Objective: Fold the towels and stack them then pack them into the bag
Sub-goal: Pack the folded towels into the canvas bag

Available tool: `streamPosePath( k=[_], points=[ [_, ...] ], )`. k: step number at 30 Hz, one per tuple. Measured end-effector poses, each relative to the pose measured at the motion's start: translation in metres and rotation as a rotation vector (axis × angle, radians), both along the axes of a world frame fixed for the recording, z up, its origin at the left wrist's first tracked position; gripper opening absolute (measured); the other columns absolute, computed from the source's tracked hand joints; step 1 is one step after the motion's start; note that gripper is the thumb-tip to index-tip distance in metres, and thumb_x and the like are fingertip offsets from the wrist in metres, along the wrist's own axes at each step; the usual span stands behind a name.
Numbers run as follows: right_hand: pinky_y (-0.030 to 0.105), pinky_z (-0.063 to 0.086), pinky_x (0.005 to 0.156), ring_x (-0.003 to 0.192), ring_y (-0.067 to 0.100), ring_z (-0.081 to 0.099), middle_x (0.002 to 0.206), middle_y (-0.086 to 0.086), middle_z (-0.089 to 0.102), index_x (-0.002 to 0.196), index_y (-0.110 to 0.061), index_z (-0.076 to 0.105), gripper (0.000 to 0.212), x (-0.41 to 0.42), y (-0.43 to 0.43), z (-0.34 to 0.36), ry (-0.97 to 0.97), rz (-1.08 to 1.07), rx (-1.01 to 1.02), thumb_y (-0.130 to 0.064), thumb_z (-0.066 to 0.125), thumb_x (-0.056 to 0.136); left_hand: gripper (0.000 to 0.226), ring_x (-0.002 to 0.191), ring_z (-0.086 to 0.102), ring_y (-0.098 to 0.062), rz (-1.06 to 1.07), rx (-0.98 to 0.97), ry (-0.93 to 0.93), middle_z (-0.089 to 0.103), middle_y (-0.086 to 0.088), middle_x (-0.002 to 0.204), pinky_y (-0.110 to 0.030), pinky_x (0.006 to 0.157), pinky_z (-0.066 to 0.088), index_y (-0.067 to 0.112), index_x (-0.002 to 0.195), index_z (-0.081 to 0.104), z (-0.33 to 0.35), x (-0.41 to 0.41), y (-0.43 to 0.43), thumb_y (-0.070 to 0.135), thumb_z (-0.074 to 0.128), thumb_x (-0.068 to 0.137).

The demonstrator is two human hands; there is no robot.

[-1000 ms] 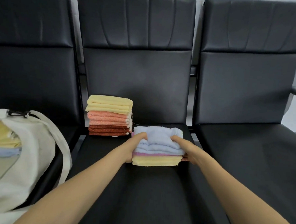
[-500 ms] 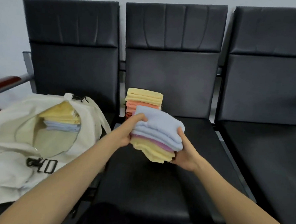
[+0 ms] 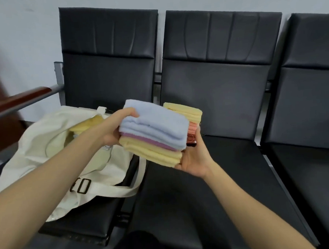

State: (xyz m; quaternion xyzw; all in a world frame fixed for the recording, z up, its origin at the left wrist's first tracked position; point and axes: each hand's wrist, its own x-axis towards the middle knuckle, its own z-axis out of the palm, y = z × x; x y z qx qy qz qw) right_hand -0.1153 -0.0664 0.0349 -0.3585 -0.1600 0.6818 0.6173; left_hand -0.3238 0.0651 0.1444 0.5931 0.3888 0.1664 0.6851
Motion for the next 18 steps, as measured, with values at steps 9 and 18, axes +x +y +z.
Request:
streamPosePath(
  k=[9, 18],
  points=[
    [0.044, 0.049, 0.096, 0.115, 0.023, 0.061, 0.122, 0.005, 0.067, 0.127, -0.022, 0.057, 0.051, -0.061, 0.073, 0.057, -0.565, 0.172, -0.013, -0.043, 0.067, 0.082, 0.018, 0.059, 0.046, -0.02, 0.214, 0.122, 0.071, 0.052, -0.003, 0.064, -0.03, 0.061, 0.033, 0.024, 0.075, 0.055, -0.017, -0.078, 0.039, 0.033, 0.065, 0.064],
    [0.031, 0.052, 0.064, 0.079, 0.02, 0.061, 0.103, 0.008, 0.062, 0.113, -0.017, 0.054, 0.027, -0.14, 0.139, 0.058, -0.478, 0.151, -0.129, -0.022, 0.06, 0.087, 0.025, 0.049, 0.036, -0.018, 0.558, 0.116, 0.033, 0.037, 0.003, 0.046, -0.025, 0.055, 0.023, 0.025, 0.052, 0.043, -0.049, -0.122, 0.081, 0.029, 0.058, 0.072]
  ],
)
